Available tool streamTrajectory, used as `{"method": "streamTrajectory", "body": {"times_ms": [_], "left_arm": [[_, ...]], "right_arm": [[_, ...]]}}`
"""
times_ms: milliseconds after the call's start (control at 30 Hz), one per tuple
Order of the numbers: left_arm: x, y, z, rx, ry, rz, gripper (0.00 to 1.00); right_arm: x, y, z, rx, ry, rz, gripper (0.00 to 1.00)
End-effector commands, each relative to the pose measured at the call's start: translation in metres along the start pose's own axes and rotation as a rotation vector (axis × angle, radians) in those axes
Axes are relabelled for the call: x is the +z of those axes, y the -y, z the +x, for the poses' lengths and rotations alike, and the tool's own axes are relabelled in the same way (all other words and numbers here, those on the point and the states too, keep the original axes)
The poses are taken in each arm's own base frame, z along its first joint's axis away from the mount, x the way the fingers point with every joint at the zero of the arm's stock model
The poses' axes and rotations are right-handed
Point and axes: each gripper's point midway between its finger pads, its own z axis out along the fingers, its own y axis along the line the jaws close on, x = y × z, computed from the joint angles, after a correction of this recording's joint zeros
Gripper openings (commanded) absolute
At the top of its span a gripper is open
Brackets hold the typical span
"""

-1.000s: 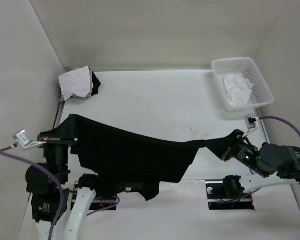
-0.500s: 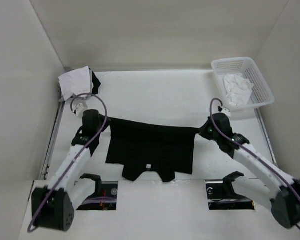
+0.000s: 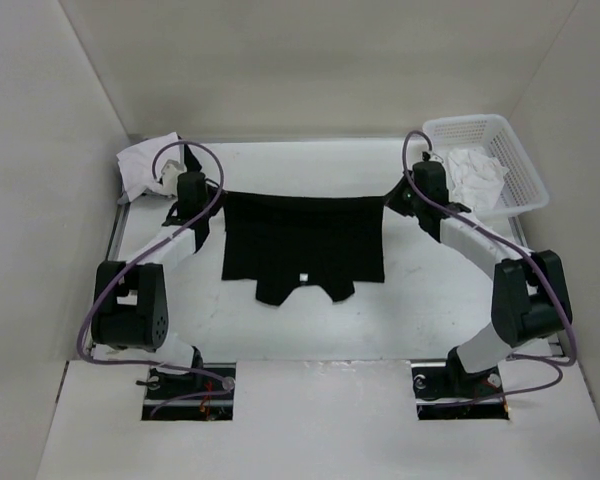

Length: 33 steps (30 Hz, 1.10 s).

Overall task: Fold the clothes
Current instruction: Fold the tank top

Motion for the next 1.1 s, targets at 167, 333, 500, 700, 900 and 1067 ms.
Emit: {"method": "streamTrajectory", "body": {"times_ms": [167,333,500,700,900,1067], "left_arm": [[-0.055,0.011,-0.016,-0.076,0.068,0.124,0.00],[-0.083,-0.027,0.007,-0.084,0.023,0.100,0.00],[-0.118,-0.049,0.012,-0.079,0.023,0.110,0.00],[-0.145,-0.074,0.029,-0.059,-0.002,0.097,0.00],[-0.149,-0.111,0.062,-0.035,-0.078,0.038,0.00],[-0.152,-0.144,0.088,-0.047,-0.133,-0.030,0.05]], "right_arm": [[-0.048,-0.015,-0.001,-0.012,0.077,-0.092,0.00],[-0.069,0.007,0.028,-0.016,0.067,-0.061,0.00],[-0.085,0.027,0.060,0.002,0.032,-0.046,0.00],[-0.095,0.052,0.100,0.043,-0.033,-0.011,0.00],[-0.089,0.079,0.139,0.070,-0.117,0.069,0.00],[-0.084,0.086,0.157,0.085,-0.166,0.107,0.02]]}}
